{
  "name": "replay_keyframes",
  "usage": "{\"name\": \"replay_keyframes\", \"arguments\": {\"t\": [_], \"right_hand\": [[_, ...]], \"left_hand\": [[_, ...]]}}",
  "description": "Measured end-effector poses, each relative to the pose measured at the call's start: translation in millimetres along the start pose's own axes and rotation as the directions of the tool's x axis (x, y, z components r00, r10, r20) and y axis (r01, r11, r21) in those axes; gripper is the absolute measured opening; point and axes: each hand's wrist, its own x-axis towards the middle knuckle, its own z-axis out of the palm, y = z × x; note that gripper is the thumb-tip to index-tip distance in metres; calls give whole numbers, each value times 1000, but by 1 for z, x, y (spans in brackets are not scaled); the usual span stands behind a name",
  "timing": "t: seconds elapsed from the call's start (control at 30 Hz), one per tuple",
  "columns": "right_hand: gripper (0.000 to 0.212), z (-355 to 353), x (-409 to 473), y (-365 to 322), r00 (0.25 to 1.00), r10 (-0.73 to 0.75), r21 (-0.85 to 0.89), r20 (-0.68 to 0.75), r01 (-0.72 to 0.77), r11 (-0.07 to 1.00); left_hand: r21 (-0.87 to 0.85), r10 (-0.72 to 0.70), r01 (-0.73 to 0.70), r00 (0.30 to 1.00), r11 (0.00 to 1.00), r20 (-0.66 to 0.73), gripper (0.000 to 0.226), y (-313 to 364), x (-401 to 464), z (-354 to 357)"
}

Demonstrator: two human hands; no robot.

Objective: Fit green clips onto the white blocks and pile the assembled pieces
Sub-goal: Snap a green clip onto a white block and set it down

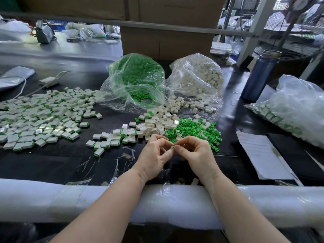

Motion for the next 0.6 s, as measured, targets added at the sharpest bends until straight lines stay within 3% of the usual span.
{"name": "replay_keyframes", "arguments": {"t": [0.2, 0.4, 0.6], "right_hand": [[7, 0, 2, 0, 999, -26, -181, -32, 20, 983], [15, -1, 2, 2, 997, -41, -163, -66, 30, 986], [15, -1, 3, 6, 990, -48, -214, -129, 19, 977]], "left_hand": [[3, -6, 6, 1000, 1000, 7, 10, 0, 0, 1], [87, -14, 17, 999, 996, -32, 10, -3, 1, 0], [-75, -101, 92, 987, 993, -122, 10, -4, 1, -1]]}}
